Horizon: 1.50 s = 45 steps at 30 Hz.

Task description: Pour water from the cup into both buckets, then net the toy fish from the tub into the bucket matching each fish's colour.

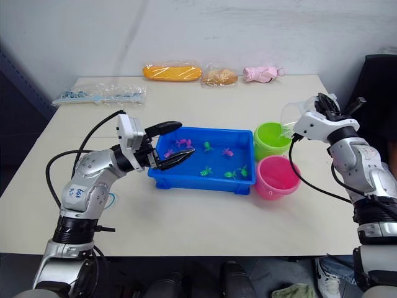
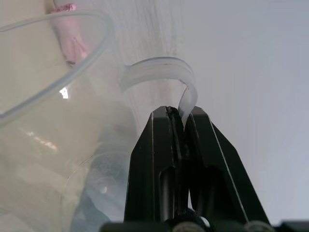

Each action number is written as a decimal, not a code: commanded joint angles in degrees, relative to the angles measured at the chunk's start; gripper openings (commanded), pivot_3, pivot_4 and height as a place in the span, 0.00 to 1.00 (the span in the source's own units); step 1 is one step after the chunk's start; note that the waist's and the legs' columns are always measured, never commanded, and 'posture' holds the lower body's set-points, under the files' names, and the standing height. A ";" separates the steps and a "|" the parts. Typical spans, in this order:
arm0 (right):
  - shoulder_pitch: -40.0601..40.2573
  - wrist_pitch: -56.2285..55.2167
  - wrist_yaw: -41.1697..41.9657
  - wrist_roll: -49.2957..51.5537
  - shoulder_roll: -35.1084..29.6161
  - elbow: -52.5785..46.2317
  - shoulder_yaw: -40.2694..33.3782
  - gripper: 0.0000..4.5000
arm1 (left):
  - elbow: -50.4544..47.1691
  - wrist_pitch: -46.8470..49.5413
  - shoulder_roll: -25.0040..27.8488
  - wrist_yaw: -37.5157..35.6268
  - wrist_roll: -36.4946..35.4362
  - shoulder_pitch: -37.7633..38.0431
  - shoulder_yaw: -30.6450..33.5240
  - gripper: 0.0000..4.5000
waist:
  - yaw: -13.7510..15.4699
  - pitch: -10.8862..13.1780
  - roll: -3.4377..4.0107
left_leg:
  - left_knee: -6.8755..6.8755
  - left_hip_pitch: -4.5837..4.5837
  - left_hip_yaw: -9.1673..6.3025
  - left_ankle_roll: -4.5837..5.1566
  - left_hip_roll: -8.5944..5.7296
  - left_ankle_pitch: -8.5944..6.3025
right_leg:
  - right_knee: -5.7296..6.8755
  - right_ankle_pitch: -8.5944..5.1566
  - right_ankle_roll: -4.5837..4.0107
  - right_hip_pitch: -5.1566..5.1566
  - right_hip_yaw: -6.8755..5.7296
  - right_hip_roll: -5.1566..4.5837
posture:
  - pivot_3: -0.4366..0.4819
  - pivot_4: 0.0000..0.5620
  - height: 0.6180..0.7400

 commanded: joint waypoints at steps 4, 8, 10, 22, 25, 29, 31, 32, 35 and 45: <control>-2.90 -1.99 -3.09 -2.74 -2.54 0.65 0.67 0.02 | -3.11 -0.75 -0.10 0.48 -0.65 0.78 0.41 1.00 | 0.02 0.00 0.00 | 0.00 0.00 0.00 0.00 0.00 0.00 | -0.01 0.00 0.00 0.00 0.00 0.00 | 0.48 0.27 1.00; -3.68 -3.05 -4.48 -4.61 -3.03 1.12 1.95 0.02 | -3.07 -0.81 -0.17 0.46 -0.80 0.94 0.50 1.00 | -0.04 0.00 0.00 | 0.01 0.00 0.00 0.00 0.00 0.00 | 0.00 0.00 0.00 0.00 0.00 0.00 | 0.48 0.27 1.00; -3.97 -3.39 -5.72 -6.22 -3.41 1.10 2.69 0.02 | -2.85 -0.87 -0.18 0.41 -0.80 0.89 0.55 1.00 | -0.02 0.00 0.00 | 0.01 0.00 0.00 -0.01 0.00 0.00 | 0.00 0.00 0.00 0.00 0.00 0.00 | 0.48 0.27 1.00; -3.51 -5.04 -5.93 -3.83 -2.21 3.36 2.07 0.02 | -1.57 -1.41 -0.14 -0.19 -0.89 0.45 0.77 1.00 | 0.01 0.00 0.00 | 0.02 -0.01 0.01 -0.01 0.00 0.01 | -0.01 0.00 0.00 0.00 0.00 0.00 | 0.48 0.27 1.00; -2.78 -4.70 -2.28 4.36 0.43 3.77 -1.86 0.02 | -1.34 -1.37 -0.08 -0.09 -0.92 0.32 0.93 1.00 | -0.06 0.00 0.00 | 0.02 -0.01 0.01 -0.01 0.00 0.01 | 0.00 0.00 0.00 0.00 0.00 0.01 | 0.48 0.27 1.00; -2.41 -2.24 4.83 16.32 3.87 3.66 -7.02 0.02 | -1.56 0.28 0.25 -0.70 -2.34 0.30 1.43 1.00 | -0.05 0.01 -0.01 | 0.04 0.00 0.02 -0.02 0.00 0.01 | 0.02 0.00 0.00 0.00 0.00 0.02 | 0.48 0.27 1.00; -2.36 2.03 9.04 25.45 6.36 3.08 -12.44 0.02 | -1.92 1.97 0.50 -1.47 -4.17 0.14 1.99 1.00 | -0.01 0.01 -0.02 | 0.04 0.00 0.01 -0.02 0.00 0.01 | 0.02 0.00 0.00 0.01 0.00 0.02 | 0.48 0.27 1.00; -2.13 3.58 10.69 28.77 6.77 2.78 -14.53 0.02 | -2.10 2.77 0.48 -1.69 -5.25 -0.08 2.44 1.00 | 0.00 0.02 -0.03 | 0.05 -0.01 0.01 -0.02 0.01 0.01 | 0.02 0.01 0.01 0.01 -0.01 0.02 | 0.48 0.27 1.00; -0.52 8.40 14.91 37.04 7.23 0.16 -20.42 0.02 | -2.95 5.16 0.98 -3.02 -8.55 -0.76 3.55 1.00 | 0.27 0.02 -0.03 | 0.08 -0.10 -0.09 0.01 0.01 0.02 | 0.01 0.02 0.04 0.02 -0.10 -0.01 | 0.48 0.27 1.00; 18.06 26.83 15.65 56.17 12.84 -15.79 -38.69 0.02 | -10.92 7.09 8.06 -13.65 -12.73 2.28 1.93 1.00 | 0.62 0.00 0.01 | 0.11 -0.41 -0.51 0.02 0.02 0.01 | 0.00 0.03 0.04 0.01 -0.47 -0.06 | 0.48 0.27 1.00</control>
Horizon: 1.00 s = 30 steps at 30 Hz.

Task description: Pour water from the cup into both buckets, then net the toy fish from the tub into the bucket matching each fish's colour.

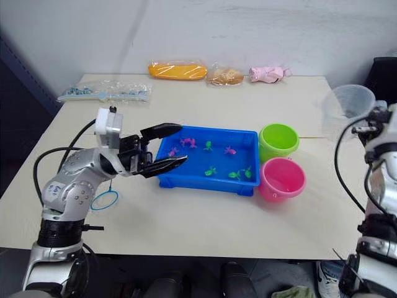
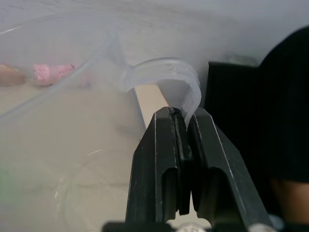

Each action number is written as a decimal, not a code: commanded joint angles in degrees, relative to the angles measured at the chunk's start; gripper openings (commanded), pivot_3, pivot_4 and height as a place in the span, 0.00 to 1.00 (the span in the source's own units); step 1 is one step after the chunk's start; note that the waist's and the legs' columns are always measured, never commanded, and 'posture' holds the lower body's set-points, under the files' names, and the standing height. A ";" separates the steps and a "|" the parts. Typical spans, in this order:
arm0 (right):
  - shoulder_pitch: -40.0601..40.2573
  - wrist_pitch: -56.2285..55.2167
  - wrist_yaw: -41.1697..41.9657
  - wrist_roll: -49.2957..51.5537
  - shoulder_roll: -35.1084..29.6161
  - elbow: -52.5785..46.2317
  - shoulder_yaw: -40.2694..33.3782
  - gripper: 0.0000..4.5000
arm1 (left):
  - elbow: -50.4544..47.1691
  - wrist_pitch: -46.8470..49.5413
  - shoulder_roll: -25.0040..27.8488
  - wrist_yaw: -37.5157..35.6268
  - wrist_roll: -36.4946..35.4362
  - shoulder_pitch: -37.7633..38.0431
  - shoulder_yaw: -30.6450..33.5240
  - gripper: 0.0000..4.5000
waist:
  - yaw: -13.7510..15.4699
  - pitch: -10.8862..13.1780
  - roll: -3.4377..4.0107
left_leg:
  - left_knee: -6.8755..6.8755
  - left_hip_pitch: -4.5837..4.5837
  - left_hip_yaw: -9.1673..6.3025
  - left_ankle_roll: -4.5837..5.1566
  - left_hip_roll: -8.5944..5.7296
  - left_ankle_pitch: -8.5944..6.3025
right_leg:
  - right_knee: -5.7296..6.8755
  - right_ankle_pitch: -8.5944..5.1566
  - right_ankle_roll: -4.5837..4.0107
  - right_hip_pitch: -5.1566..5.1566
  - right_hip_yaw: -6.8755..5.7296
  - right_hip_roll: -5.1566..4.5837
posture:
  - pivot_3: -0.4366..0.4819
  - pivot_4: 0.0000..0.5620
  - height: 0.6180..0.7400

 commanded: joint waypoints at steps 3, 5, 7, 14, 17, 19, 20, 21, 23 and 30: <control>8.79 0.75 -0.99 3.73 5.42 -6.30 -4.14 0.02 | -2.20 -4.98 2.86 -5.23 3.47 1.31 -2.46 1.00 | -0.30 0.00 0.00 | 0.01 0.06 0.04 0.01 -0.01 0.00 | -0.12 0.00 0.00 0.01 0.05 0.00 | 0.48 0.27 1.00; 10.06 -0.54 -0.84 4.07 7.19 -5.94 -4.29 0.02 | -1.95 -5.26 2.71 -5.39 3.50 1.07 -2.81 1.00 | -0.53 0.00 0.00 | 0.00 0.09 0.04 0.02 -0.01 0.01 | -0.11 0.00 0.00 0.02 0.06 0.00 | 0.48 0.27 1.00; 10.55 -2.00 -0.73 4.14 8.80 -4.77 -4.34 0.02 | -1.63 -5.42 2.27 -5.13 3.62 0.51 -3.15 1.00 | -0.76 0.01 0.06 | 0.00 0.11 0.09 0.03 -0.02 0.01 | -0.06 0.00 0.00 0.02 0.12 0.00 | 0.48 0.27 1.00; 11.46 -11.22 -0.19 1.68 11.98 4.21 -3.10 0.02 | -0.51 -5.10 1.74 -4.74 3.53 -1.29 -3.75 1.00 | -0.67 0.01 0.06 | -0.03 0.18 0.13 0.04 -0.02 0.01 | -0.04 0.00 0.00 0.02 0.15 0.01 | 0.48 0.27 1.00; 12.05 -10.94 0.03 2.93 13.11 5.42 -3.38 0.02 | -0.29 -4.85 1.95 -4.83 3.33 -1.60 -3.65 1.00 | -0.67 0.01 0.06 | -0.03 0.18 0.13 0.04 -0.02 0.01 | -0.05 0.00 0.00 0.02 0.15 0.01 | 0.48 0.27 1.00; 13.09 -10.74 0.49 3.19 13.50 5.30 -3.13 0.02 | -0.16 -4.76 2.07 -4.88 3.29 -1.75 -3.58 1.00 | -0.67 0.01 0.06 | -0.03 0.18 0.13 0.04 -0.02 0.01 | -0.05 0.00 0.00 0.02 0.15 0.01 | 0.48 0.27 1.00; 13.71 -10.76 0.36 3.23 13.61 4.97 -3.19 0.02 | -0.06 -4.70 2.08 -4.84 3.28 -1.84 -3.56 1.00 | -0.69 0.01 0.06 | -0.03 0.19 0.13 0.04 -0.02 0.01 | -0.04 0.00 0.00 0.04 0.16 0.01 | 0.48 0.27 1.00; 14.10 -10.74 0.24 3.30 13.66 4.72 -3.24 0.02 | 0.00 -4.67 2.08 -4.80 3.29 -1.90 -3.55 1.00 | -0.68 0.01 0.06 | -0.03 0.20 0.13 0.04 -0.02 0.01 | -0.05 0.00 0.00 0.05 0.16 0.01 | 0.48 0.27 1.00; 15.29 -10.61 -0.32 3.43 13.74 3.75 -3.64 0.18 | -0.02 -4.53 2.11 -4.73 3.21 -1.90 -3.51 1.00 | -0.66 0.01 0.06 | -0.04 0.21 0.13 0.04 -0.02 0.01 | -0.04 0.00 0.00 0.06 0.16 0.01 | 0.48 0.27 1.00; 25.80 -6.72 0.87 5.07 13.52 -5.50 -4.61 0.92 | -0.11 -2.07 3.43 -4.83 2.72 -1.44 -3.05 1.00 | -0.51 0.01 0.07 | -0.07 0.21 0.12 0.06 -0.02 0.00 | -0.08 0.00 -0.01 0.06 0.15 -0.02 | 0.48 0.27 1.00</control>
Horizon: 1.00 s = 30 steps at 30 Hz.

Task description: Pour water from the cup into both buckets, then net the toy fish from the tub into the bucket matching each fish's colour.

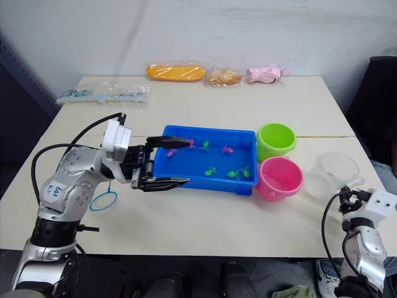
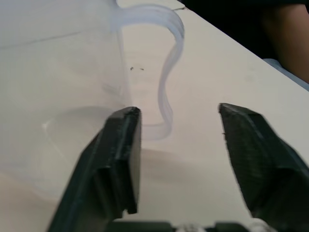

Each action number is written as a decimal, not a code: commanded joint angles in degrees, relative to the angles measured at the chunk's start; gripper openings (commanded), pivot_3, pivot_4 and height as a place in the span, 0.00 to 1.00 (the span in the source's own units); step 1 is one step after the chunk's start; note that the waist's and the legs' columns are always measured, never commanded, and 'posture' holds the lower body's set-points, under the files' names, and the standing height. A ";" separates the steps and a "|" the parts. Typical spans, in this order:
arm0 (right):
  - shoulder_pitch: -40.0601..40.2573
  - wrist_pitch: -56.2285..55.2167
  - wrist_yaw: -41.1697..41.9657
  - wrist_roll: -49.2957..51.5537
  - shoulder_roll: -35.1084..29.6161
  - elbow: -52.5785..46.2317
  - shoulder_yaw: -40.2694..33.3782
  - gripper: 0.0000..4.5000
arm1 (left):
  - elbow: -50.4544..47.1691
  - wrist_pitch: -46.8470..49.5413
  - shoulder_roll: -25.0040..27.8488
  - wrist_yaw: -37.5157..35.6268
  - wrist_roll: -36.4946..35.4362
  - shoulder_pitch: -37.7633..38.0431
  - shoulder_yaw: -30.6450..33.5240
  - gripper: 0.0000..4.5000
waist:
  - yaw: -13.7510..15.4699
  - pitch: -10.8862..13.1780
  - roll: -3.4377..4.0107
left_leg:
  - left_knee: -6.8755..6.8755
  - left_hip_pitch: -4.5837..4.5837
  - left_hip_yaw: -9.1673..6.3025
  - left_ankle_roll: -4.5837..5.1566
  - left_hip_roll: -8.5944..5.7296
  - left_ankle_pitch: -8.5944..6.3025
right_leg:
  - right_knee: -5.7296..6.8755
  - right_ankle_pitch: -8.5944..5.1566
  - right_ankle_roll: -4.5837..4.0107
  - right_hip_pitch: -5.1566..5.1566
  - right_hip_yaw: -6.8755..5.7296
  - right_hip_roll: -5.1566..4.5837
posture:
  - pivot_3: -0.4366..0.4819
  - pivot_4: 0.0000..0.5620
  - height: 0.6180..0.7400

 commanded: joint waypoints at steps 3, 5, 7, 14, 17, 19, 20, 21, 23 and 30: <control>11.15 5.24 2.07 4.46 0.09 -13.25 -3.23 0.99 | -0.58 0.71 2.27 -0.30 -0.54 1.30 2.26 1.00 | 0.00 -0.01 0.02 | -0.04 0.01 -0.02 0.01 0.00 -0.01 | -0.01 0.00 0.00 0.00 0.00 0.00 | 0.48 0.27 1.00; 16.89 6.64 4.17 6.29 0.37 -18.95 -3.85 0.99 | -0.71 -0.14 3.32 -0.09 0.46 2.44 2.93 1.00 | 0.00 -0.01 0.03 | -0.08 0.03 -0.02 0.02 0.01 -0.02 | -0.03 0.00 0.00 0.02 0.00 0.00 | 0.48 0.27 1.00; 22.77 6.24 7.03 7.35 0.23 -25.16 -4.57 0.99 | -0.36 -1.90 4.88 0.37 2.54 4.01 3.72 1.00 | -0.02 -0.01 0.04 | -0.09 0.03 -0.03 0.11 0.01 -0.07 | -0.05 -0.01 -0.01 0.02 0.01 0.00 | 0.48 0.27 1.00; 31.58 -3.13 19.73 7.46 -2.62 -42.94 -3.96 0.99 | 3.12 -5.96 7.43 6.91 5.10 13.81 14.87 1.00 | -0.65 0.03 -0.01 | -0.25 0.39 0.08 0.29 0.01 -0.20 | -0.01 -0.01 -0.02 0.17 0.15 0.02 | 0.48 0.27 1.00; 33.41 -1.46 28.11 11.00 -7.06 -49.64 -0.51 0.99 | 5.29 -12.80 7.59 12.17 9.12 20.72 23.39 1.00 | -0.18 0.05 -0.04 | -0.27 0.42 0.05 0.26 0.02 -0.19 | 0.00 -0.02 -0.02 0.15 0.13 0.01 | 0.48 0.27 1.00; 34.57 -2.93 33.17 11.51 -9.32 -52.26 1.07 0.99 | 6.13 -15.46 7.89 13.81 10.80 25.02 27.07 1.00 | 0.07 0.07 -0.13 | -0.39 0.42 0.00 0.25 0.03 -0.18 | -0.09 -0.03 -0.06 0.15 0.08 0.01 | 0.48 0.27 1.00; 34.77 -3.97 35.02 11.68 -9.77 -53.02 1.55 0.99 | 6.82 -15.94 7.70 15.62 11.26 26.83 29.44 1.00 | 0.28 0.08 -0.15 | -0.43 0.41 -0.03 0.24 0.04 -0.18 | -0.18 -0.03 -0.06 0.16 0.04 0.01 | 0.48 0.27 1.00; 34.89 -4.49 36.31 12.09 -9.97 -53.48 1.79 0.99 | 7.28 -16.23 7.54 17.02 11.44 27.97 31.00 1.00 | 0.75 0.10 -0.18 | -0.47 0.39 -0.04 0.25 0.04 -0.18 | -0.28 -0.03 -0.06 0.18 0.03 -0.01 | 0.48 0.27 1.00; 33.15 -5.68 40.26 12.74 -10.97 -53.16 4.24 0.99 | 10.23 -16.17 6.88 21.68 11.97 32.18 37.24 1.00 | 1.33 0.06 -0.26 | -0.46 0.35 -0.05 0.33 0.04 -0.23 | -0.39 -0.03 -0.06 0.20 -0.01 -0.05 | 0.48 0.27 1.00; 23.30 -8.17 47.62 11.53 -12.87 -49.93 13.50 0.99 | 12.15 -12.15 2.99 34.58 14.61 45.93 48.38 1.00 | 1.34 0.02 -0.48 | -0.51 0.34 -0.02 0.57 0.03 -0.41 | -0.72 -0.02 -0.04 0.28 -0.05 -0.12 | 0.48 0.27 1.00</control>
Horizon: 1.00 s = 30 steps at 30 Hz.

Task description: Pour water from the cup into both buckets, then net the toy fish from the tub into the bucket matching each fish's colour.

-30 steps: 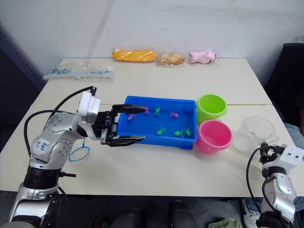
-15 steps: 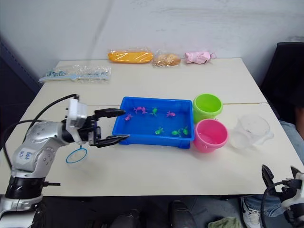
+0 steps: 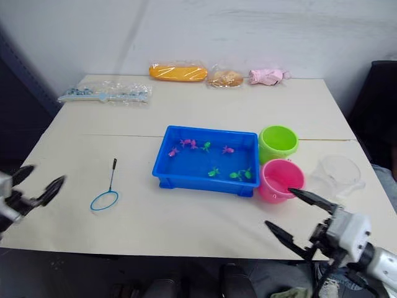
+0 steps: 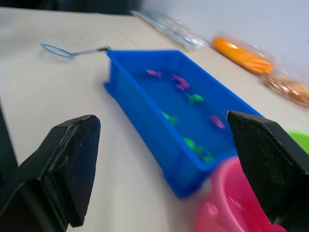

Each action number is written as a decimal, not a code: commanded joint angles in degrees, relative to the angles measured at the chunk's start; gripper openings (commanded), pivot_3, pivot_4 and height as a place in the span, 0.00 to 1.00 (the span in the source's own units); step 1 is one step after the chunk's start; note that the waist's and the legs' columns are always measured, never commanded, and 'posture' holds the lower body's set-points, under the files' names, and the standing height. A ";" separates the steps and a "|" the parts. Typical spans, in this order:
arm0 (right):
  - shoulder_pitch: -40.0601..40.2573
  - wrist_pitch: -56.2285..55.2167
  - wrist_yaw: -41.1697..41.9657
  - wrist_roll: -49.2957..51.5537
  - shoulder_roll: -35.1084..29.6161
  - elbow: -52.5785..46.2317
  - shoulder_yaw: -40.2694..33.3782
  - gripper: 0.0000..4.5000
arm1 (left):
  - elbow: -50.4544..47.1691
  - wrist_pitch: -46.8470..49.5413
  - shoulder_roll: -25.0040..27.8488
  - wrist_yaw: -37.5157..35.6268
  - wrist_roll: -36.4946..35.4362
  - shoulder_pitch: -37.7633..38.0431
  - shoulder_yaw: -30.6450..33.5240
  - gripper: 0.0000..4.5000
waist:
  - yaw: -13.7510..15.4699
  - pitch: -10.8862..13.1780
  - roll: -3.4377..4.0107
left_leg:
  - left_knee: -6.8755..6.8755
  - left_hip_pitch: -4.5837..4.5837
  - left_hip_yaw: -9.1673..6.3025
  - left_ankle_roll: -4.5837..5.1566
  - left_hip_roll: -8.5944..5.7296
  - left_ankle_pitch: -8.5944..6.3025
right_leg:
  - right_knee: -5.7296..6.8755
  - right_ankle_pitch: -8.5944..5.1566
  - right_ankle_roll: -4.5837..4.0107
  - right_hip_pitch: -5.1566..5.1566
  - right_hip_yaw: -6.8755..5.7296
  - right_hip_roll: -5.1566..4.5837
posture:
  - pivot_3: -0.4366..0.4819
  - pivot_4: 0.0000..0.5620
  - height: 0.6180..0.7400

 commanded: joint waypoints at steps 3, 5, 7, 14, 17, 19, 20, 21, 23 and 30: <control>-5.83 -2.37 5.27 1.27 -2.21 1.51 2.63 0.99 | -1.40 3.06 -2.03 8.17 2.97 7.49 5.14 1.00 | 0.52 -0.06 -0.19 | -0.04 -0.02 -0.04 0.01 0.00 -0.01 | -0.08 0.00 0.00 0.03 -0.05 -0.03 | 0.48 0.27 1.00; -8.74 -1.31 5.77 1.83 -2.86 1.72 3.99 0.99 | -2.57 5.29 -3.41 11.18 2.96 8.76 5.81 1.00 | 0.89 -0.06 -0.19 | -0.06 -0.02 -0.07 0.02 0.00 -0.01 | -0.12 0.00 0.00 0.05 -0.08 -0.05 | 0.48 0.27 1.00; -10.52 -0.46 5.65 2.33 -2.99 1.86 4.53 0.99 | -3.86 6.60 -4.24 12.58 1.99 8.71 5.94 1.00 | 1.19 -0.07 -0.22 | -0.05 -0.01 -0.07 0.02 0.00 -0.02 | -0.11 0.00 -0.01 0.05 -0.08 -0.06 | 0.48 0.27 1.00; -18.96 5.08 4.32 3.53 -4.35 2.27 7.24 0.99 | -17.97 25.78 -3.22 19.85 -0.45 -1.40 -3.72 1.00 | 1.72 -0.09 -0.25 | -0.05 -0.08 -0.09 0.00 0.00 0.01 | -0.10 -0.01 -0.02 0.07 -0.26 -0.19 | 0.48 0.27 1.00; -21.57 7.95 3.90 5.10 -5.38 1.16 7.42 0.99 | -23.76 41.84 -2.46 24.32 -3.62 -9.40 -8.21 1.00 | 1.45 -0.09 -0.24 | -0.03 -0.16 -0.09 -0.03 0.00 0.02 | -0.11 0.01 0.00 0.04 -0.27 -0.19 | 0.48 0.27 1.00; -22.75 9.62 3.33 6.08 -5.73 0.12 7.36 0.99 | -26.16 51.85 -1.39 26.78 -3.79 -14.36 -12.15 1.00 | 1.21 -0.08 -0.22 | -0.04 -0.18 -0.10 -0.16 0.00 0.08 | -0.10 0.01 0.01 0.01 -0.29 -0.18 | 0.48 0.27 1.00; -23.39 10.55 2.73 6.68 -5.84 -0.56 7.31 0.99 | -26.60 56.00 -1.23 27.96 -3.53 -17.41 -14.62 1.00 | 0.95 -0.08 -0.21 | -0.04 -0.19 -0.09 -0.39 0.00 0.20 | -0.10 0.01 0.01 -0.01 -0.29 -0.16 | 0.48 0.27 1.00; -23.86 11.29 2.23 7.18 -5.88 -1.17 7.27 0.99 | -26.43 59.81 -1.22 29.25 -2.89 -20.06 -16.63 1.00 | 0.81 -0.08 -0.20 | -0.06 -0.19 -0.09 -0.43 0.00 0.22 | -0.11 0.01 0.01 -0.01 -0.28 -0.14 | 0.48 0.27 1.00; -24.42 12.36 1.44 7.67 -5.84 -2.12 7.33 0.99 | -25.31 64.09 -0.83 31.25 -0.68 -23.95 -20.11 1.00 | 0.64 -0.08 -0.21 | -0.05 -0.23 -0.10 -0.50 0.00 0.27 | -0.08 0.01 0.02 -0.05 -0.31 -0.10 | 0.48 0.27 1.00; -24.85 15.37 -1.32 8.56 -5.13 -5.78 8.63 0.99 | -9.69 59.30 -5.16 33.45 6.52 -33.66 -31.16 1.00 | 0.32 -0.08 -0.21 | 0.02 -0.23 -0.16 -0.63 -0.01 0.34 | 0.02 0.02 0.02 -0.06 -0.34 -0.06 | 0.48 0.27 1.00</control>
